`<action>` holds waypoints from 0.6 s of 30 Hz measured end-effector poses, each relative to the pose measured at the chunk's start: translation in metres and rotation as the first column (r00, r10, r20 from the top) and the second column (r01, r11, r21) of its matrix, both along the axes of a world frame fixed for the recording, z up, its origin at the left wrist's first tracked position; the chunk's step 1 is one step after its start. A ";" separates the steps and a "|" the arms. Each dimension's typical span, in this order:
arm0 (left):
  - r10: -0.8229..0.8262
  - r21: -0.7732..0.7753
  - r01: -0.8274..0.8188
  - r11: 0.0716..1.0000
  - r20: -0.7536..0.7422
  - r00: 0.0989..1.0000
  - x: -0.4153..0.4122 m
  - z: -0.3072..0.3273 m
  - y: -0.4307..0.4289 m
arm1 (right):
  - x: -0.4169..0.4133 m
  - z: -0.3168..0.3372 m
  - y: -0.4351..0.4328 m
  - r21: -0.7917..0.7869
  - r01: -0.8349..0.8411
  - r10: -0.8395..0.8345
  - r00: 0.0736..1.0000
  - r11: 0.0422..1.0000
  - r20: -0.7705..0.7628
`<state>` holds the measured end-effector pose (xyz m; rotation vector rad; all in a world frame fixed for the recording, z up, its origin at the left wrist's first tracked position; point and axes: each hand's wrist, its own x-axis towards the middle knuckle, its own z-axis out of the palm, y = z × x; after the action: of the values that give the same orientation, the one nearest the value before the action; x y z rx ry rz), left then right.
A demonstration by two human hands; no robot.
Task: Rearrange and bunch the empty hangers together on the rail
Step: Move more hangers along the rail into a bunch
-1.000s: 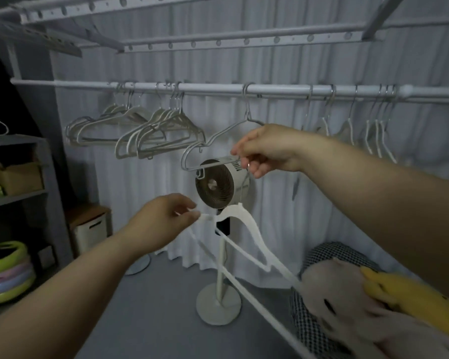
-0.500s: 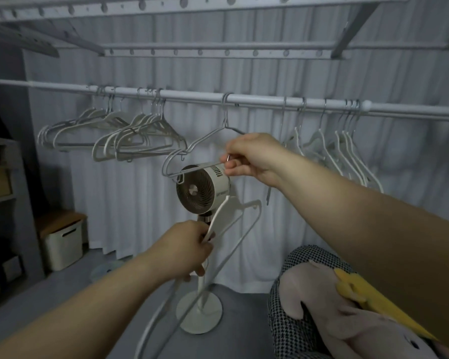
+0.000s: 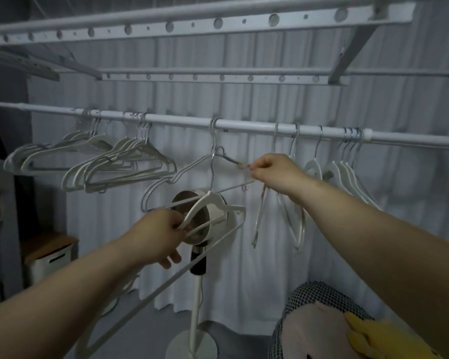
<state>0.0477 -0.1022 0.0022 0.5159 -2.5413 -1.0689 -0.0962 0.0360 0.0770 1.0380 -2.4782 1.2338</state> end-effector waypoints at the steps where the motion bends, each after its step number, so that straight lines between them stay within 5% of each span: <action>1: 0.005 -0.015 -0.005 1.000 -0.008 1.000 -0.009 0.007 0.000 | -0.010 0.004 0.002 0.029 0.032 -0.030 0.997 0.999 -0.070; 6: 0.040 -0.093 -0.044 0.995 -0.053 0.998 -0.056 0.042 -0.003 | -0.061 0.026 0.012 0.137 0.218 -0.148 0.906 0.966 -0.396; 18: 0.102 -0.171 -0.113 0.979 -0.070 0.992 -0.143 0.086 0.004 | -0.134 0.054 0.004 0.287 0.366 -0.090 0.741 0.885 -0.666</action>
<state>-0.0956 -0.0986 0.0887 0.5569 -2.4926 -0.8019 -0.2300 0.0400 0.1307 0.9674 -2.2238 0.2033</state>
